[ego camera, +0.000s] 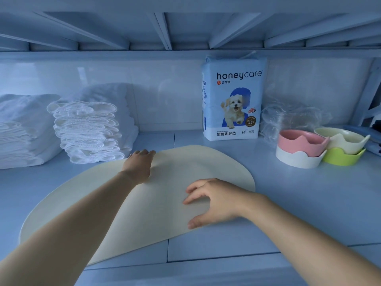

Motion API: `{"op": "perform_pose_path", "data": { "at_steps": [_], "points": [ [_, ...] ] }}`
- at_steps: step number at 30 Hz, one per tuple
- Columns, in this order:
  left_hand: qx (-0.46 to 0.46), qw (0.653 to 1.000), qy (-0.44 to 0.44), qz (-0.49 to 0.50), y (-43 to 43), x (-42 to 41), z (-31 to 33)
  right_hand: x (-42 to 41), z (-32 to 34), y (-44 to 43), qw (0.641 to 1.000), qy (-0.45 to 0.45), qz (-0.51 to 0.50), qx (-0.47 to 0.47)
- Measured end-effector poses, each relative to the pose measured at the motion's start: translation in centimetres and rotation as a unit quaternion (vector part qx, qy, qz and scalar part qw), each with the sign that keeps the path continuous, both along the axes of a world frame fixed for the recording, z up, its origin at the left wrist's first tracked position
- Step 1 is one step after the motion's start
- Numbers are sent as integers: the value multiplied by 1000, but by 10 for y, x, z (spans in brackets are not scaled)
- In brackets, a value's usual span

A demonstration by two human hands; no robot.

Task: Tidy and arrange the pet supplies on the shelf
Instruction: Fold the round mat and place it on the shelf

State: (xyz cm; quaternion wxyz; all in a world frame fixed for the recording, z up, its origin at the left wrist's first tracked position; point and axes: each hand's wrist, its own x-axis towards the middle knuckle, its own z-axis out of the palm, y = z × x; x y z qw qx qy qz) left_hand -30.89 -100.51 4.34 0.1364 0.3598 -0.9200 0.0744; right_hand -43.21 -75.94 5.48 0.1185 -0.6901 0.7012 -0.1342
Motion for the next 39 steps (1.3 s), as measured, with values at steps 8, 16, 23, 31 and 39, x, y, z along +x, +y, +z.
{"op": "perform_pose_path", "data": {
  "at_steps": [8,16,23,31,39],
  "points": [
    [-10,999,48,-24,-2,18,5,8,8,1,999,12,-4,32],
    [-6,993,117,-7,1,19,21,9,11,-8,999,20,-19,-20],
    [-3,988,156,0,4,22,50,-14,30,-14,987,107,-53,-110],
    [168,971,170,6,12,9,51,-84,22,4,973,153,-140,-105],
    [117,988,102,1,8,11,20,-78,4,20,969,172,-148,-101]
  ]
}}
